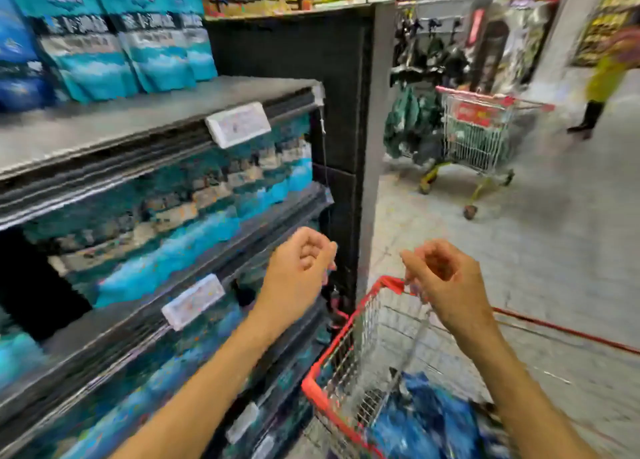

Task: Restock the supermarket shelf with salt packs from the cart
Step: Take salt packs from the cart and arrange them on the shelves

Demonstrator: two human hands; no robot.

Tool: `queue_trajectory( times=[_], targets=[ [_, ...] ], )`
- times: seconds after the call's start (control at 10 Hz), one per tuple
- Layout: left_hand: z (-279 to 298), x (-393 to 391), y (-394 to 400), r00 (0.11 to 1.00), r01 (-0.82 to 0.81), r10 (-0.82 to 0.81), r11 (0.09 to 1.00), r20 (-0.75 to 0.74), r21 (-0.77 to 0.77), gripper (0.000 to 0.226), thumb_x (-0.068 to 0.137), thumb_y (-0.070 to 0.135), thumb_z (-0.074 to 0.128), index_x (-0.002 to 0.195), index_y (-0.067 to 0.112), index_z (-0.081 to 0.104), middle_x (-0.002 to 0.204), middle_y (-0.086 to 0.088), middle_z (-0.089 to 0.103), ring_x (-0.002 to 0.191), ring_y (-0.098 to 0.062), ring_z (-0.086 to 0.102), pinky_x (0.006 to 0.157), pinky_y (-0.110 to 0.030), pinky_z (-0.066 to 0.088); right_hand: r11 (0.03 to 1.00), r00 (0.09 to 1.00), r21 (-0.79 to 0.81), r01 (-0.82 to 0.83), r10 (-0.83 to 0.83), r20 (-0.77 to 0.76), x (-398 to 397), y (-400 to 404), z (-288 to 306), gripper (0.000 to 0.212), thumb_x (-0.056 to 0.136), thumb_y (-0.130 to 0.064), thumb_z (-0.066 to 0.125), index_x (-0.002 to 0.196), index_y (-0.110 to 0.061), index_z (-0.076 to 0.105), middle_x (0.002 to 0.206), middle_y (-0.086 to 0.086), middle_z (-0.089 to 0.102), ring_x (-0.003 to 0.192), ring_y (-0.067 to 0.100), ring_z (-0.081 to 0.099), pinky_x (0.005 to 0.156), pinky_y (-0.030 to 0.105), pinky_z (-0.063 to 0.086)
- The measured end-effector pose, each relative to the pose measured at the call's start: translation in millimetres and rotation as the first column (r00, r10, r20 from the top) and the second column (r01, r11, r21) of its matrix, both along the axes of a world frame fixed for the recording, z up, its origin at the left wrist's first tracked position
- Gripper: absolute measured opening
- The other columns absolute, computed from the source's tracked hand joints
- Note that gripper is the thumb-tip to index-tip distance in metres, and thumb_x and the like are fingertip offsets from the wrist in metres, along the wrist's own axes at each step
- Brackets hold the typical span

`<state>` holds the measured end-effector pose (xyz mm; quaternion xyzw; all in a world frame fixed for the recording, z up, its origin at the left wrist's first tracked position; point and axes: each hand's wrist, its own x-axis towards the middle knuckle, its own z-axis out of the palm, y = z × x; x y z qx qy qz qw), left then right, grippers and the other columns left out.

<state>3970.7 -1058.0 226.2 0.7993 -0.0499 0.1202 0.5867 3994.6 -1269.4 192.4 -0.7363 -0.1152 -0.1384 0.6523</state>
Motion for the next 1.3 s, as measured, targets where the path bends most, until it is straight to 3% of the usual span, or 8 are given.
queue_trajectory(
  times=[0.3, 0.4, 0.6, 0.8, 0.9, 1.0, 1.1, 1.3],
  targets=[
    [-245.7, 37.1, -185.1, 0.726, 0.336, -0.266, 0.942, -0.635, -0.010, 0.033, 0.098, -0.003, 0.047, 0.070, 0.015, 0.047, 0.057, -0.003, 0.053, 0.052, -0.017, 0.050, 0.051, -0.023, 0.039, 0.849, 0.693, -0.190, 0.494, -0.516, -0.503, -54.3, -183.9, -205.5, 0.026, 0.099, -0.017, 0.056, 0.082, 0.002, 0.061, 0.068, 0.017, 0.066, 0.049, 0.010, 0.056, 0.043, 0.017, 0.042],
    [-335.1, 44.8, -225.1, 0.602, 0.488, -0.272, 0.869, -0.751, 0.077, 0.041, 0.095, -0.001, 0.050, 0.060, 0.018, 0.041, 0.061, -0.008, 0.045, 0.069, -0.021, 0.046, 0.058, -0.030, 0.031, 0.832, 0.533, -0.266, 0.486, -0.524, -0.665, -62.1, -226.4, -289.3, 0.020, 0.099, -0.015, 0.057, 0.083, -0.003, 0.060, 0.083, 0.021, 0.067, 0.076, 0.031, 0.064, 0.073, 0.043, 0.054],
    [-490.0, 53.3, -277.4, 0.471, 0.672, -0.083, 0.679, -0.878, 0.296, 0.037, 0.098, 0.016, 0.045, 0.062, 0.013, 0.035, 0.062, -0.008, 0.042, 0.056, -0.020, 0.041, 0.055, -0.036, 0.036, 0.834, 0.286, -0.393, 0.388, -0.514, -0.809, -70.9, -271.8, -453.0, 0.035, 0.096, -0.033, 0.056, 0.071, -0.009, 0.060, 0.065, 0.013, 0.056, 0.057, 0.022, 0.048, 0.057, 0.026, 0.041],
    [-607.7, 50.7, -320.7, 0.378, 0.586, 0.008, 0.772, -0.926, 0.246, 0.011, 0.096, 0.026, 0.054, 0.092, 0.020, 0.046, 0.121, -0.018, 0.058, 0.109, -0.027, 0.057, 0.095, -0.034, 0.045, 0.782, 0.156, -0.586, 0.212, -0.619, -0.770, -55.7, -281.8, -570.4, 0.030, 0.097, -0.019, 0.056, 0.094, 0.009, 0.065, 0.098, 0.029, 0.066, 0.093, 0.040, 0.061, 0.070, 0.034, 0.037],
    [-657.2, 44.1, -340.6, 0.332, 0.465, 0.004, 0.869, -0.943, 0.168, 0.028, 0.093, 0.014, 0.064, 0.115, 0.002, 0.050, 0.126, -0.024, 0.057, 0.121, -0.037, 0.055, 0.103, -0.042, 0.044, 0.686, 0.130, -0.726, -0.047, -0.717, -0.685, -67.0, -299.9, -610.8, 0.045, 0.096, -0.040, 0.054, 0.116, 0.000, 0.057, 0.122, 0.021, 0.056, 0.113, 0.036, 0.052, 0.092, 0.040, 0.044],
    [-687.8, 37.4, -356.7, 0.306, 0.262, 0.002, 0.961, -0.952, 0.086, 0.013, 0.082, -0.007, 0.072, 0.086, -0.004, 0.060, 0.094, -0.019, 0.063, 0.098, -0.032, 0.062, 0.092, -0.057, 0.050, 0.613, 0.107, -0.769, -0.182, -0.765, -0.635, -75.2, -314.4, -634.0, 0.065, 0.089, -0.049, 0.062, 0.132, -0.003, 0.044, 0.131, 0.017, 0.047, 0.121, 0.035, 0.050, 0.096, 0.044, 0.046],
    [-703.9, 29.7, -366.5, 0.324, 0.170, 0.075, 0.976, -0.943, 0.136, 0.051, 0.072, 0.000, 0.084, 0.111, -0.010, 0.053, 0.097, -0.011, 0.055, 0.088, -0.019, 0.054, 0.079, -0.037, 0.049, 0.631, 0.108, -0.740, -0.232, -0.740, -0.664, -79.2, -327.4, -657.4, 0.090, 0.082, -0.061, 0.065, 0.140, 0.000, 0.031, 0.138, 0.018, 0.040, 0.127, 0.036, 0.043, 0.102, 0.047, 0.041],
    [-709.3, 19.6, -365.4, 0.281, 0.112, 0.098, 0.985, -0.955, 0.134, 0.030, 0.071, 0.004, 0.086, 0.089, -0.003, 0.063, 0.081, -0.015, 0.067, 0.064, -0.021, 0.056, 0.053, -0.022, 0.052, 0.562, 0.178, -0.783, -0.267, -0.769, -0.613, -82.3, -330.6, -665.9, 0.095, 0.064, -0.069, 0.076, 0.126, -0.006, 0.044, 0.122, 0.016, 0.054, 0.109, 0.036, 0.058, 0.087, 0.042, 0.049]
  ],
)
